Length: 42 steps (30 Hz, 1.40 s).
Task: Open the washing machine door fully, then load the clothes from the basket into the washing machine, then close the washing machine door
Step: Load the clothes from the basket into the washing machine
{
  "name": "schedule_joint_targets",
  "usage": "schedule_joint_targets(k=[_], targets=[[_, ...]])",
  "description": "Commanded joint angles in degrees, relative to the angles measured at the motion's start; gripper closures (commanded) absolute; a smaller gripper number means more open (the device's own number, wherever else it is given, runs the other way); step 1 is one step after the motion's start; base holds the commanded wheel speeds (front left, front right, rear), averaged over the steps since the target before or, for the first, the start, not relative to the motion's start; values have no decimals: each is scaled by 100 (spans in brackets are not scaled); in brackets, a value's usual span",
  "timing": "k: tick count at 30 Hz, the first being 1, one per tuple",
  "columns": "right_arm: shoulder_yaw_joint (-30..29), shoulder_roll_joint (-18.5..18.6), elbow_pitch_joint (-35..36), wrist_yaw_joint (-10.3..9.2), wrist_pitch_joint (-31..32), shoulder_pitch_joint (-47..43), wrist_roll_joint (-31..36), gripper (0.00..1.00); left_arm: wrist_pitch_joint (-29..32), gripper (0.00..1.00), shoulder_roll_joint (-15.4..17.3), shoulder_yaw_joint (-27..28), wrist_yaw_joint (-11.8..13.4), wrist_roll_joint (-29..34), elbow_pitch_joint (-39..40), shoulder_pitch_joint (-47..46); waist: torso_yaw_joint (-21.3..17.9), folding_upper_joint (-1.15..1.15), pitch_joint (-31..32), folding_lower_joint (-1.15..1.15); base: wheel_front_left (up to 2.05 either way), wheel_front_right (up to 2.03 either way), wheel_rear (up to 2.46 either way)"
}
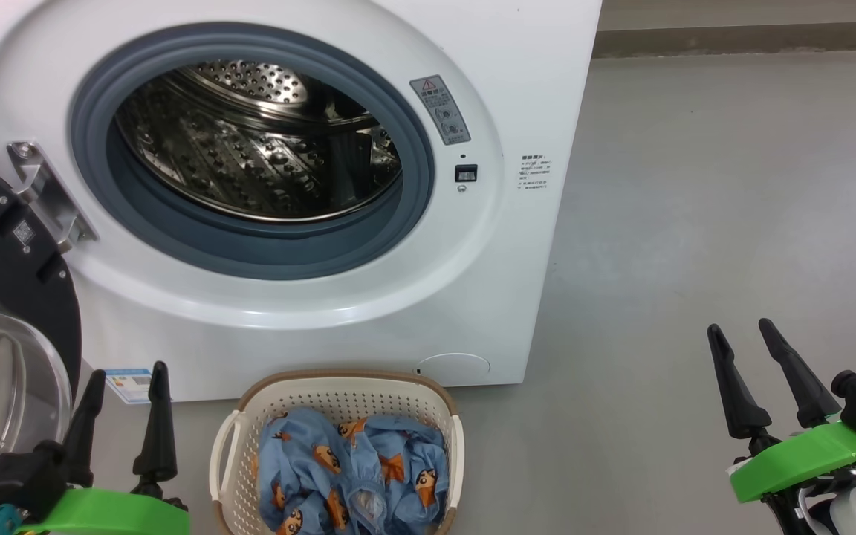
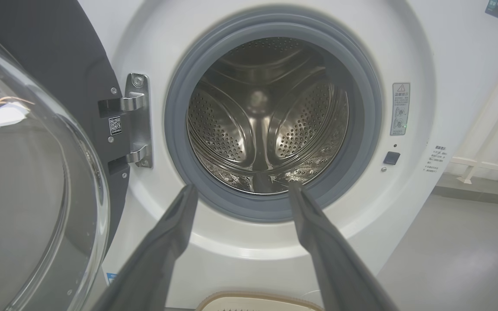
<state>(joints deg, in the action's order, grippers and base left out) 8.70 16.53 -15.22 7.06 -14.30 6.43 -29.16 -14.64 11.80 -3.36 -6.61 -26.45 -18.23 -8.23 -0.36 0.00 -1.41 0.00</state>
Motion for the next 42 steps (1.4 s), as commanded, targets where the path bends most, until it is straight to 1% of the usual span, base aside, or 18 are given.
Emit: schedule_joint_targets(k=[1,18,24,31,42], targets=[[65,126,118,43,-70,72,7,0,-36,0,133,218,-46,63,92,-179,-2,0,-6,0,0,0,0],[32,115,133,43,-70,128,5,0,-36,0,78,240,-53,109,77,-240,-39,0,-139,0,0,0,0],[37,88,159,43,-70,173,23,0,-36,0,58,214,-11,192,49,-297,-81,0,-275,0,0,0,0],[39,49,188,43,-70,254,32,0,-36,0,30,178,24,273,-12,-425,-120,0,-533,0,0,0,0],[-1,-45,245,43,-70,511,64,0,-36,0,-8,98,15,346,-152,-767,-188,0,-1195,0,0,0,0]])
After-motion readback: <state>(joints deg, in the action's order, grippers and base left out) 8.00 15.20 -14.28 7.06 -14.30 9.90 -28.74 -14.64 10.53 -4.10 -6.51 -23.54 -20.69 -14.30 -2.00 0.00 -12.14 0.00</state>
